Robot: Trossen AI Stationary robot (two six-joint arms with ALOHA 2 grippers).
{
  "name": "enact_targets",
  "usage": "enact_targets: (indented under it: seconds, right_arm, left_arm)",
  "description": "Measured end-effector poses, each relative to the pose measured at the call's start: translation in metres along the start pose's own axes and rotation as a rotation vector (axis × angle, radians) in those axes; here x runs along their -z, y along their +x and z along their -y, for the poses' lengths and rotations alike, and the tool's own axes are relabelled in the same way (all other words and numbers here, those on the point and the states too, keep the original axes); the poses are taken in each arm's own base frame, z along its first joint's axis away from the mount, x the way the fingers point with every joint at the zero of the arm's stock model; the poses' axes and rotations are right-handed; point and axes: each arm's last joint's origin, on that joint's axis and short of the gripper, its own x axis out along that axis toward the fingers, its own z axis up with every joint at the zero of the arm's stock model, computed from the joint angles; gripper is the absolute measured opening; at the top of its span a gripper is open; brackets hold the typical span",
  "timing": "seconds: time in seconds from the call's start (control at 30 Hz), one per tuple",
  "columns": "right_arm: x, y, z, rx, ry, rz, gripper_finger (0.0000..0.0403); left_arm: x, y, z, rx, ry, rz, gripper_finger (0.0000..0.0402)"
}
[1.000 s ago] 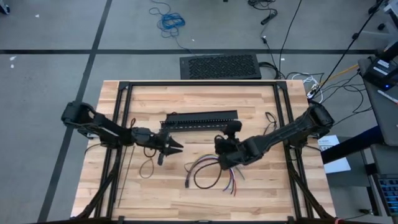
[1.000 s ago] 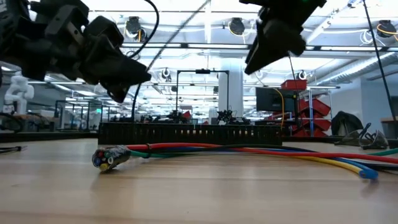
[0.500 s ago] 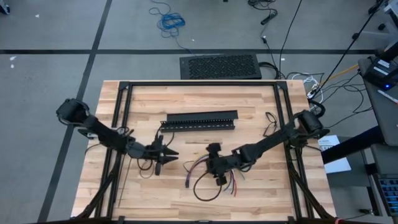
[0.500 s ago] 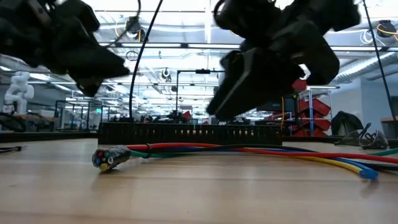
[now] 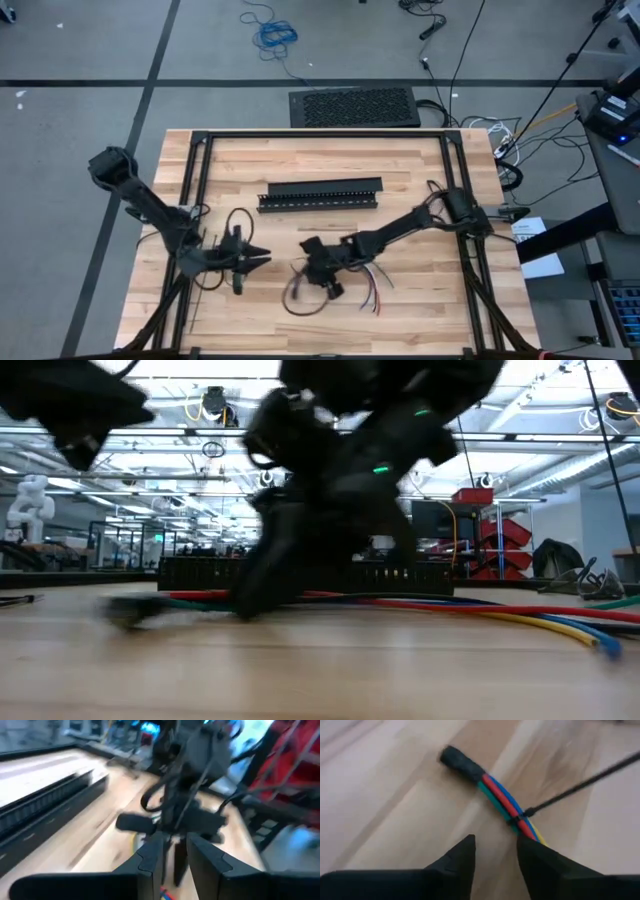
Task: Ziptie cables
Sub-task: Wrap the cable wire using a zip tie
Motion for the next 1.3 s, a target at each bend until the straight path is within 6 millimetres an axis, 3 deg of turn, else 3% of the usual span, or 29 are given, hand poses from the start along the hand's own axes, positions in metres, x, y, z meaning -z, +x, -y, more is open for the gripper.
enact_targets:
  seconds: [0.2,0.3,0.4,0.53,0.63,0.77,0.87,1.0,1.1,1.3]
  right_arm:
    - [-0.001,0.015,0.036,0.048,0.05,0.005,0.0096]
    - [-0.002,0.003,0.051,0.131,0.06,-0.029,0.0094]
    - [-0.014,-0.024,0.06,0.183,0.069,-0.042,0.0101]
    - [-0.035,-0.052,0.049,0.132,0.146,-0.009,0.0115]
    - [-0.05,-0.055,0.039,0.099,0.254,0.113,0.0126]
    - [-0.063,-0.039,0.041,0.169,0.407,0.312,0.0131]
    - [-0.062,-0.015,0.045,0.243,0.426,0.286,0.0131]
    - [-0.078,0.011,0.056,0.248,0.419,0.318,0.0131]
    - [-0.077,0.029,0.059,0.246,0.414,0.246,0.013]
    - [-0.085,0.024,0.061,0.255,0.403,0.221,0.013]
  left_arm:
    - [0.003,-0.015,0.011,0.052,-0.023,-0.041,0.0059]
    - [0.007,-0.02,0.014,0.059,-0.026,-0.075,0.0054]
    - [0.021,-0.025,0.006,-0.002,-0.053,-0.164,0.0046]
    - [0.037,-0.029,-0.007,-0.102,-0.116,-0.253,0.0033]
    - [0.039,-0.031,-0.009,-0.104,-0.137,-0.287,0.003]
    - [0.031,-0.035,-0.008,-0.039,-0.118,-0.337,0.003]
    - [0.022,-0.041,-0.006,0.068,-0.073,-0.386,0.003]
    - [0.013,-0.054,-0.008,0.208,-0.026,-0.481,0.003]
    - [0.014,-0.059,-0.015,0.18,-0.004,-0.524,0.003]
    - [0.028,-0.058,-0.031,0.018,0.108,-0.614,0.0031]
